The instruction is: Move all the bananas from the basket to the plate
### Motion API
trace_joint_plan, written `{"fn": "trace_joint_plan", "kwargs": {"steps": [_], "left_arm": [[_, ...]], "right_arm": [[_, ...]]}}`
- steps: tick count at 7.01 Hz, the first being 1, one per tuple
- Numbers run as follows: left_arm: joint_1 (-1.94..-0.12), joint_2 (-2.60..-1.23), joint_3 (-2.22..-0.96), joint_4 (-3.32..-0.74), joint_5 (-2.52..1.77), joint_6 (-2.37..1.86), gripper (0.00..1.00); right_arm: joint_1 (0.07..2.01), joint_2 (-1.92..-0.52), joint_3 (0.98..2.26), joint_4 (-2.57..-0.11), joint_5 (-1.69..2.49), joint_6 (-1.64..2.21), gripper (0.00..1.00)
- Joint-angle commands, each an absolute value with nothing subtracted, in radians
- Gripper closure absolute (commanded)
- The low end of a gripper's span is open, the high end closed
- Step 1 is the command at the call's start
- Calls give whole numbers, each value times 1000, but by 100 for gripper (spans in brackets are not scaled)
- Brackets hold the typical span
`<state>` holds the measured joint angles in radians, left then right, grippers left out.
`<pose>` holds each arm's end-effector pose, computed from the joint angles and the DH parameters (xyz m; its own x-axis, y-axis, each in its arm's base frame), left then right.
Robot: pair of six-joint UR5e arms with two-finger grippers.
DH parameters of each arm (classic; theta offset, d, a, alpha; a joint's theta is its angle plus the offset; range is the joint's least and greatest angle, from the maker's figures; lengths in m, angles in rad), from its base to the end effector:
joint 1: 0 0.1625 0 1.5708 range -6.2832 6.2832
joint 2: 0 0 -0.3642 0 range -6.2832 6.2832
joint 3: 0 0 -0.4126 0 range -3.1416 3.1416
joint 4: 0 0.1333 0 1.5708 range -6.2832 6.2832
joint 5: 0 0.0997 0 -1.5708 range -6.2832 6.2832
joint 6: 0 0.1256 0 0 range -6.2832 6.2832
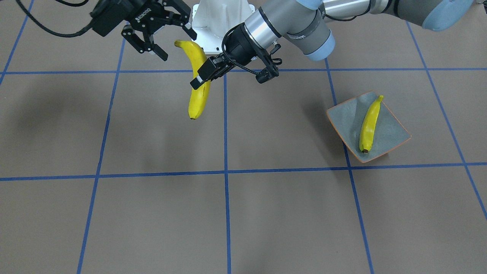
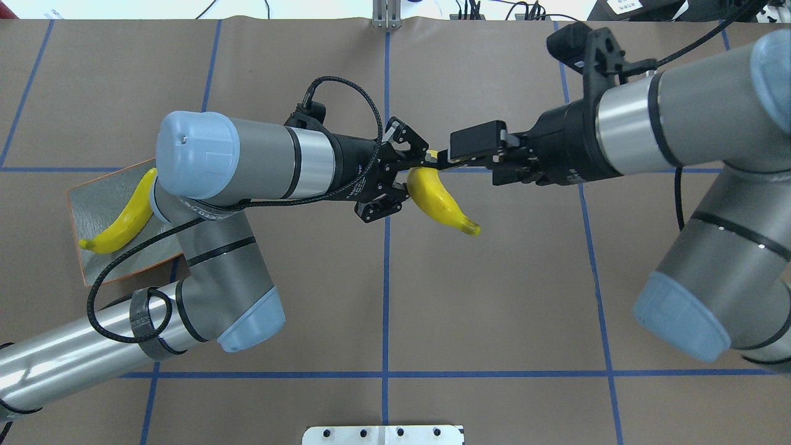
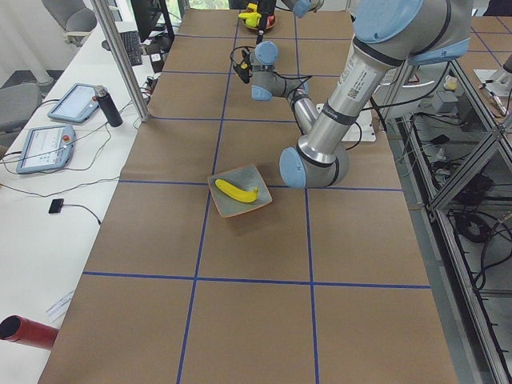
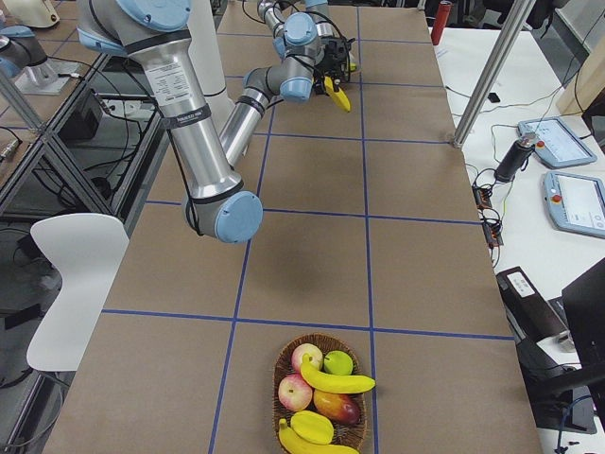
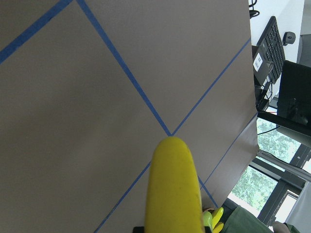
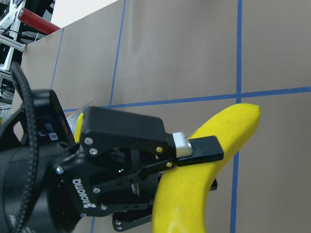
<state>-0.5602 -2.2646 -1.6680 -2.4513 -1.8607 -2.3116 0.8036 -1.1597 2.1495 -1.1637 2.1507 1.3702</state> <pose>0.4843 -0.4187 0.0378 -0.2439 -0.6104 -0.7536 0.1405 0.7466 -0.6502 -0.2956 -0.3995 0.0714 0.1630 -0.0711 0.9841 -0.1991 0.9745 0.1033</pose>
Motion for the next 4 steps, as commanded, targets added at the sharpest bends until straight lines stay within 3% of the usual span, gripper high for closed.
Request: {"fn": "trace_joint_plan", "kwargs": {"steps": [1,4], "left_arm": [[-564,-2241,-1666,-2453,-1861,-2304,100],[-589,-2069,-1792,-2464,-1903,-1970,100]], "right_arm": [[1036,-1212,2132,-1166,2363,1352,0],[1117,-1305,2071,-1172,2370,1184,0]]}}
